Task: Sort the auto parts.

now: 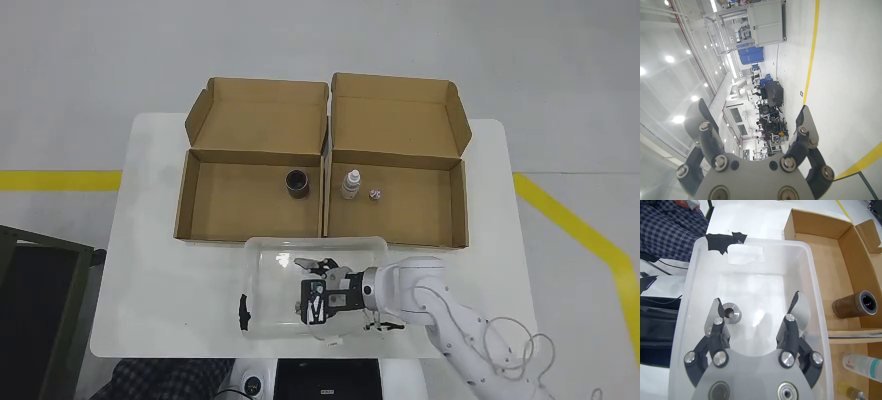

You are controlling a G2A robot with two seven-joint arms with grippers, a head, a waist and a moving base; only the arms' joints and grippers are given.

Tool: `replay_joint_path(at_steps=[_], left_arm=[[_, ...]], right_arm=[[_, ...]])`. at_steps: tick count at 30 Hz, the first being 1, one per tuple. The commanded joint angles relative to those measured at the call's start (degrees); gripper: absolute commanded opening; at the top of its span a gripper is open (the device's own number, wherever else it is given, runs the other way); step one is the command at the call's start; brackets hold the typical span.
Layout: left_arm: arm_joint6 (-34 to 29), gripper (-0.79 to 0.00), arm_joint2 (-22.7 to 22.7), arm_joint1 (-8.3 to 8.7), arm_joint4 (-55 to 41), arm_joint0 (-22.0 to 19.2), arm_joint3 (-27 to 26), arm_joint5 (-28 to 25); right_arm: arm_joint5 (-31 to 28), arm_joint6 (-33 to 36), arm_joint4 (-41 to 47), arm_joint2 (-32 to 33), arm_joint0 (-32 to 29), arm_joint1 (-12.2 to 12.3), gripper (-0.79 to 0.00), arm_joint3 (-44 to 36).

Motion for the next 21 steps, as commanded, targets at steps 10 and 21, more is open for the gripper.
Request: replay_joint_path(at_steps=[10,21], left_arm=[[0.0,0.000,0.0,0.00,0.0,0.0,0.0,0.0],[0.0,0.000,0.0,0.00,0.0,0.0,0.0,0.0]], right_arm=[[-1.2,2.2,0.3,-3.4,2.3,-0.1,-0.129,3.7],[-0.4,4.3,1.2,-5.7,3.9,-0.3,-0.182,7.6]])
